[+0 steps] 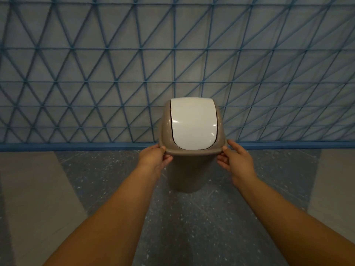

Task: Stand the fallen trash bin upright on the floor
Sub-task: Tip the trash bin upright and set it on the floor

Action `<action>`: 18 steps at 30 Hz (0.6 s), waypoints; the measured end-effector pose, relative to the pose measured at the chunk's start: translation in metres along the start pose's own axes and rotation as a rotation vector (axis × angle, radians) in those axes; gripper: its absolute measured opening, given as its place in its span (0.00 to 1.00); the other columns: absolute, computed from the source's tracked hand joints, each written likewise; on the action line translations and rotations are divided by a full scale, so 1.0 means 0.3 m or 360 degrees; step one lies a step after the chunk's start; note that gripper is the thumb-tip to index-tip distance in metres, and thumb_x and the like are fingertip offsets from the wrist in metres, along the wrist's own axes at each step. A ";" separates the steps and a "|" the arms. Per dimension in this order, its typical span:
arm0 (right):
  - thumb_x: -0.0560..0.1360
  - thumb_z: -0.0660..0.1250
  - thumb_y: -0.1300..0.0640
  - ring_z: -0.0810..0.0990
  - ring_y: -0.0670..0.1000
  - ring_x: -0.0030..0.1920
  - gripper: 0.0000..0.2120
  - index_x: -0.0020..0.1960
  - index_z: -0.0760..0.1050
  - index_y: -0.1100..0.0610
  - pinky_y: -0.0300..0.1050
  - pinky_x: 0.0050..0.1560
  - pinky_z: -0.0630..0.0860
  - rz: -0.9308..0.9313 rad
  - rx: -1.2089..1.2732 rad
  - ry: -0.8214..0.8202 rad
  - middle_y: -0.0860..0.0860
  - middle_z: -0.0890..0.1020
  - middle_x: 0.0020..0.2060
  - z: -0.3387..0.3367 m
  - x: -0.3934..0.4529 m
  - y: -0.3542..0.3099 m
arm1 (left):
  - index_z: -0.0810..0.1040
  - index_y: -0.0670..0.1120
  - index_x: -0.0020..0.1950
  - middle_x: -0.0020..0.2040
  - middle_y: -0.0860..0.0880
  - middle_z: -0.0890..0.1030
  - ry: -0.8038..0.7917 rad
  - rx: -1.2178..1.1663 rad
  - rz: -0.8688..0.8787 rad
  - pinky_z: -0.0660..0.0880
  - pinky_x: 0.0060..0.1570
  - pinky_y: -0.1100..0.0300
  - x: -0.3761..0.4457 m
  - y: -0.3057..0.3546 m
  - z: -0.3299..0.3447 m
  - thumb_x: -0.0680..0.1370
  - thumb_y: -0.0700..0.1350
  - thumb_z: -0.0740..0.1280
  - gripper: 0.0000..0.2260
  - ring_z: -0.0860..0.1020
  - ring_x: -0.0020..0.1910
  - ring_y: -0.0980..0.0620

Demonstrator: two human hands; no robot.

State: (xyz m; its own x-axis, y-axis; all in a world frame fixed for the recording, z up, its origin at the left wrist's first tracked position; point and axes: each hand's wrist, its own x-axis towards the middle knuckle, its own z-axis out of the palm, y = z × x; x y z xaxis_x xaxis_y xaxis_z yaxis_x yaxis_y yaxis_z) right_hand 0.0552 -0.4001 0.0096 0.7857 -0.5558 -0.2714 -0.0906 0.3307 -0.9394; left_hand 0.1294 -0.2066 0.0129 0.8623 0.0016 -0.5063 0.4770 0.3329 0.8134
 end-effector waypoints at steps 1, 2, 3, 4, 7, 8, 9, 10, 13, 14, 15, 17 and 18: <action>0.77 0.63 0.61 0.80 0.51 0.42 0.20 0.68 0.69 0.53 0.45 0.46 0.78 -0.0004 -0.0008 0.0005 0.60 0.81 0.51 0.006 0.027 -0.008 | 0.73 0.40 0.66 0.43 0.45 0.78 0.0004 0.0001 0.0005 0.75 0.49 0.56 0.020 0.007 0.018 0.79 0.35 0.61 0.15 0.77 0.39 0.52; 0.77 0.63 0.61 0.80 0.51 0.42 0.20 0.68 0.69 0.54 0.46 0.47 0.78 -0.0007 -0.0010 0.0010 0.60 0.80 0.50 0.012 0.051 -0.014 | 0.72 0.39 0.66 0.41 0.45 0.77 0.0007 0.0008 0.0011 0.75 0.48 0.55 0.039 0.014 0.035 0.79 0.35 0.61 0.15 0.76 0.38 0.52; 0.77 0.63 0.61 0.80 0.52 0.42 0.20 0.69 0.69 0.54 0.47 0.48 0.78 -0.0008 -0.0007 0.0017 0.60 0.80 0.50 0.018 0.074 -0.020 | 0.72 0.39 0.66 0.41 0.45 0.77 0.0010 0.0017 0.0016 0.75 0.48 0.55 0.056 0.021 0.052 0.79 0.35 0.61 0.15 0.76 0.38 0.52; 0.77 0.63 0.61 0.81 0.52 0.43 0.20 0.69 0.69 0.54 0.47 0.49 0.78 -0.0006 -0.0003 0.0025 0.59 0.80 0.50 0.023 0.094 -0.026 | 0.72 0.39 0.66 0.41 0.45 0.77 0.0018 0.0026 0.0017 0.75 0.47 0.55 0.073 0.027 0.067 0.79 0.35 0.61 0.15 0.76 0.38 0.52; 0.77 0.64 0.62 0.81 0.53 0.43 0.21 0.69 0.69 0.55 0.49 0.51 0.78 0.0004 0.0027 0.0050 0.59 0.80 0.51 0.034 0.139 -0.039 | 0.73 0.40 0.65 0.41 0.45 0.77 0.0049 0.0047 0.0017 0.76 0.46 0.56 0.114 0.046 0.104 0.79 0.36 0.61 0.14 0.76 0.37 0.53; 0.77 0.64 0.62 0.81 0.53 0.43 0.21 0.69 0.68 0.55 0.49 0.51 0.78 0.0006 0.0030 0.0053 0.59 0.80 0.52 0.038 0.152 -0.040 | 0.73 0.41 0.64 0.40 0.45 0.77 0.0055 0.0045 0.0018 0.76 0.46 0.57 0.125 0.051 0.112 0.79 0.36 0.61 0.14 0.76 0.37 0.53; 0.77 0.64 0.62 0.81 0.53 0.43 0.21 0.69 0.68 0.55 0.49 0.51 0.78 0.0005 0.0032 0.0055 0.60 0.80 0.52 0.039 0.162 -0.042 | 0.73 0.40 0.64 0.40 0.45 0.77 0.0055 0.0040 0.0020 0.76 0.46 0.56 0.135 0.054 0.119 0.79 0.36 0.61 0.14 0.75 0.37 0.53; 0.77 0.64 0.62 0.81 0.54 0.44 0.21 0.69 0.68 0.55 0.49 0.50 0.78 0.0005 0.0034 0.0060 0.60 0.80 0.52 0.042 0.171 -0.043 | 0.73 0.40 0.64 0.40 0.45 0.76 0.0054 0.0040 0.0022 0.75 0.46 0.56 0.143 0.056 0.124 0.79 0.36 0.61 0.14 0.75 0.37 0.53; 0.77 0.64 0.62 0.81 0.54 0.45 0.21 0.69 0.69 0.54 0.48 0.50 0.79 0.0016 0.0042 0.0075 0.60 0.81 0.52 0.045 0.189 -0.041 | 0.73 0.40 0.64 0.40 0.46 0.76 0.0059 0.0045 0.0030 0.76 0.46 0.56 0.158 0.057 0.130 0.79 0.36 0.61 0.14 0.75 0.37 0.53; 0.77 0.64 0.61 0.81 0.54 0.46 0.21 0.69 0.69 0.54 0.48 0.50 0.79 0.0019 0.0048 0.0075 0.60 0.81 0.53 0.045 0.192 -0.038 | 0.73 0.40 0.65 0.40 0.46 0.76 0.0056 0.0043 0.0030 0.76 0.46 0.55 0.161 0.056 0.130 0.79 0.36 0.61 0.14 0.75 0.38 0.53; 0.77 0.64 0.61 0.81 0.54 0.46 0.21 0.69 0.69 0.54 0.48 0.49 0.79 0.0020 0.0051 0.0074 0.60 0.81 0.53 0.045 0.194 -0.036 | 0.73 0.40 0.65 0.41 0.46 0.76 0.0052 0.0037 0.0026 0.76 0.46 0.55 0.161 0.056 0.130 0.79 0.36 0.61 0.14 0.75 0.38 0.53; 0.77 0.64 0.61 0.81 0.55 0.47 0.21 0.69 0.69 0.54 0.48 0.49 0.79 0.0022 0.0065 0.0076 0.60 0.80 0.53 0.044 0.196 -0.031 | 0.72 0.41 0.65 0.41 0.46 0.76 0.0049 0.0027 0.0024 0.76 0.46 0.55 0.160 0.055 0.131 0.79 0.36 0.61 0.15 0.75 0.38 0.53; 0.77 0.64 0.61 0.81 0.55 0.47 0.21 0.69 0.69 0.54 0.48 0.49 0.79 0.0024 0.0070 0.0081 0.60 0.80 0.53 0.045 0.198 -0.029 | 0.72 0.41 0.65 0.41 0.46 0.76 0.0047 0.0028 0.0028 0.76 0.46 0.55 0.160 0.054 0.132 0.79 0.36 0.61 0.15 0.75 0.38 0.53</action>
State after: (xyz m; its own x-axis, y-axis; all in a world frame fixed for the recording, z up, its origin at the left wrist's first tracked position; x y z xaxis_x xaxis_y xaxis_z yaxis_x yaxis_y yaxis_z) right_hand 0.1109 -0.4256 0.0045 0.7523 -0.5883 -0.2966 -0.0741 0.3718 -0.9254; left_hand 0.1852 -0.2384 0.0130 0.8655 0.0353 -0.4997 0.4647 0.3162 0.8271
